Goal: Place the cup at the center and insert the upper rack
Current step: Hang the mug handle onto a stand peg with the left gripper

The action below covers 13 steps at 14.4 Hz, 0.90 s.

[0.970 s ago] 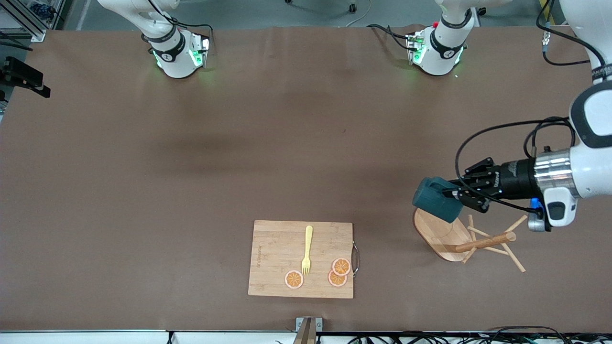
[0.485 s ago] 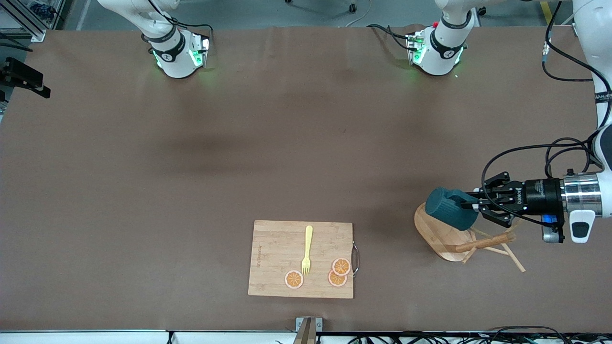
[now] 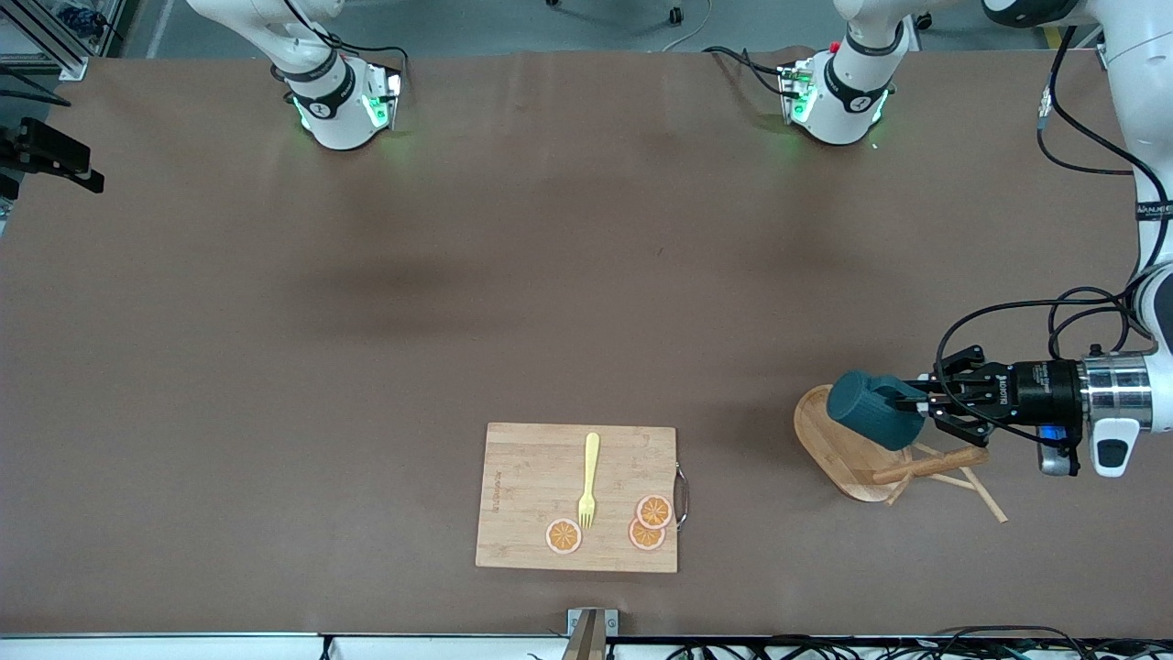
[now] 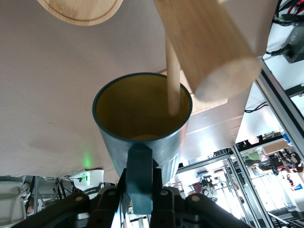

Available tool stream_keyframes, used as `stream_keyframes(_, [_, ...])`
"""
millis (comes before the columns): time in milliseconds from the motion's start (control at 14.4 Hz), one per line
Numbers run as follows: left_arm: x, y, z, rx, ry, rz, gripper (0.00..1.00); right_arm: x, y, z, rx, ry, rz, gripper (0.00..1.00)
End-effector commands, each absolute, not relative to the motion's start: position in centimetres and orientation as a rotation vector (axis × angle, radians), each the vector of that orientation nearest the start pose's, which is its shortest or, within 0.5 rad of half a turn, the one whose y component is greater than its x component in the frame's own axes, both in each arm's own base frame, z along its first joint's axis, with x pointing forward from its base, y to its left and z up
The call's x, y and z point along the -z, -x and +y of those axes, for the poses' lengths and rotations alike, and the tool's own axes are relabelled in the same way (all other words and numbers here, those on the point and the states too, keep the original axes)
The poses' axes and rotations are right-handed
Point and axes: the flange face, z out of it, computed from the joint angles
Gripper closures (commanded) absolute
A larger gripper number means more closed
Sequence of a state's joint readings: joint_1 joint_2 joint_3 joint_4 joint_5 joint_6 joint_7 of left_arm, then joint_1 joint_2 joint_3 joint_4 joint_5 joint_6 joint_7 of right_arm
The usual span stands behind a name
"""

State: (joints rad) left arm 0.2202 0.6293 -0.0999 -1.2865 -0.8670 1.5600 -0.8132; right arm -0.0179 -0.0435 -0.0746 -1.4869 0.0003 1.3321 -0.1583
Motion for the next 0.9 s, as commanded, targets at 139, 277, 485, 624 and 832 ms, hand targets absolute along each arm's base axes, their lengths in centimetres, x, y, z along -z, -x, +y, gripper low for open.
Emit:
stream_keyframes(139, [-40.9, -70.7, 2.9, 0.750, -1.903, 1.126, 0.99, -67.2, -50.4, -5.0, -0.148, 3.107, -0.081, 0.00])
stream_keyframes(277, [-40.9, -70.7, 3.8, 0.728, -1.901, 1.107, 0.99, -67.5, -50.1, -4.9, -0.134, 3.106, -0.081, 0.00])
stream_keyframes(485, [-39.9, -70.7, 5.3, 0.691, -1.909, 1.058, 0.99, -67.7, -50.0, -4.8, -0.125, 3.101, -0.083, 0.00])
stream_keyframes(624, [-39.6, -70.6, 6.4, 0.660, -1.915, 1.027, 0.99, -67.9, -49.9, -4.8, -0.121, 3.102, -0.081, 0.00])
stream_keyframes(832, [-38.1, -70.5, 8.2, 0.624, -1.926, 0.978, 0.98, -67.9, -49.8, -4.7, -0.118, 3.082, -0.081, 0.00])
